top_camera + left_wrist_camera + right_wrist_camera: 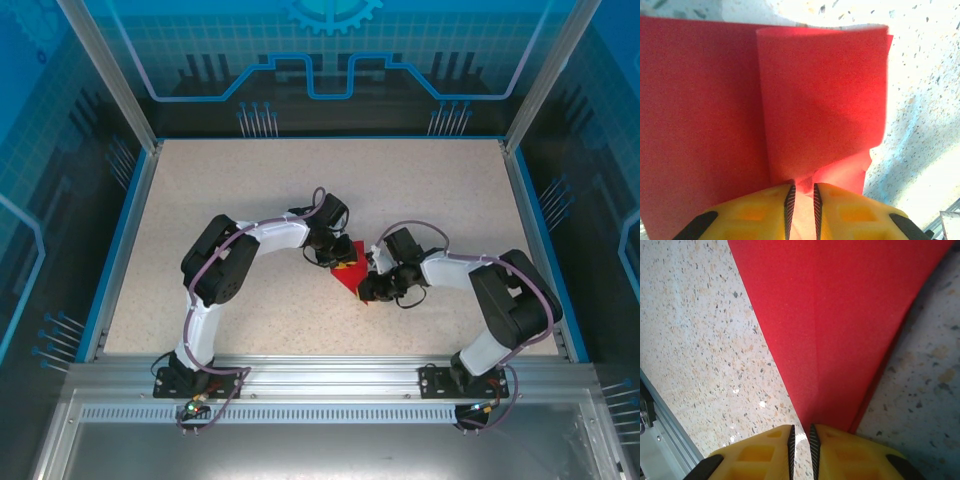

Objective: Fold a paper plane with a square sheet of paper (fold left side to right side)

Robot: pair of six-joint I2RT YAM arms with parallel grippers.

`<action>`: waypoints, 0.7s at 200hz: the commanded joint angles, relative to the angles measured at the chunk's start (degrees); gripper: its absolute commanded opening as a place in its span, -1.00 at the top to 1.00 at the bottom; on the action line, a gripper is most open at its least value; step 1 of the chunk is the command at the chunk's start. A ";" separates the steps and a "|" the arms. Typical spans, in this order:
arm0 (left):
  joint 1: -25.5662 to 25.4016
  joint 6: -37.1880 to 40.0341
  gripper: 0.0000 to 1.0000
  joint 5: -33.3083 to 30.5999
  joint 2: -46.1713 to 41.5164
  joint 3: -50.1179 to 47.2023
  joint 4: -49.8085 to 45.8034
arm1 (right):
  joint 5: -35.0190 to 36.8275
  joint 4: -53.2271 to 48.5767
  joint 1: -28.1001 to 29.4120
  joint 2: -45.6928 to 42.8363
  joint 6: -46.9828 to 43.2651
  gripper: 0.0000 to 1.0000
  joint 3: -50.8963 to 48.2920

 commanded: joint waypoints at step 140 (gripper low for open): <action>1.30 1.19 0.52 -4.21 2.15 -0.70 -4.25 | -3.52 -16.80 0.05 -14.20 0.10 0.60 -0.58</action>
